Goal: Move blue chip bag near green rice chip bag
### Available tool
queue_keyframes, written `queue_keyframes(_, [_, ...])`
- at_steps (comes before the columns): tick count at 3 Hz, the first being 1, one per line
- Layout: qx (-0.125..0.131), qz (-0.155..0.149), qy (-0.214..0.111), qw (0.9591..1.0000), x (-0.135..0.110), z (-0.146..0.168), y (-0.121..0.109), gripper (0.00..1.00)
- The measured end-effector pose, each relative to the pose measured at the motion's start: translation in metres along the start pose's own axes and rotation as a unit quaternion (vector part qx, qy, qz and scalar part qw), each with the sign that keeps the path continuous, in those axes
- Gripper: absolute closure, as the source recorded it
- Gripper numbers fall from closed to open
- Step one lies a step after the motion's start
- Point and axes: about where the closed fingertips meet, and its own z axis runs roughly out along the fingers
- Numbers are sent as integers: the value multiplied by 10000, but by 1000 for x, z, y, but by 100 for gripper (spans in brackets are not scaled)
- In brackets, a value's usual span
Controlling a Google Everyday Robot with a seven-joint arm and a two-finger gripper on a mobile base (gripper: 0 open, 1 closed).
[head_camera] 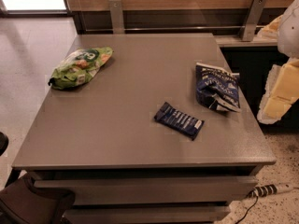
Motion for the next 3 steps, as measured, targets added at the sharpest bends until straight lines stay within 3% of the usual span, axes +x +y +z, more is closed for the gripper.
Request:
queue_keyframes(1, [1, 0, 0, 10000, 0, 0, 0, 0])
queue_keyframes(2, [200, 495, 173, 9984, 0, 9, -23, 0])
queue_keyframes(3, [478, 1039, 504, 9922, -1, 34, -65, 0])
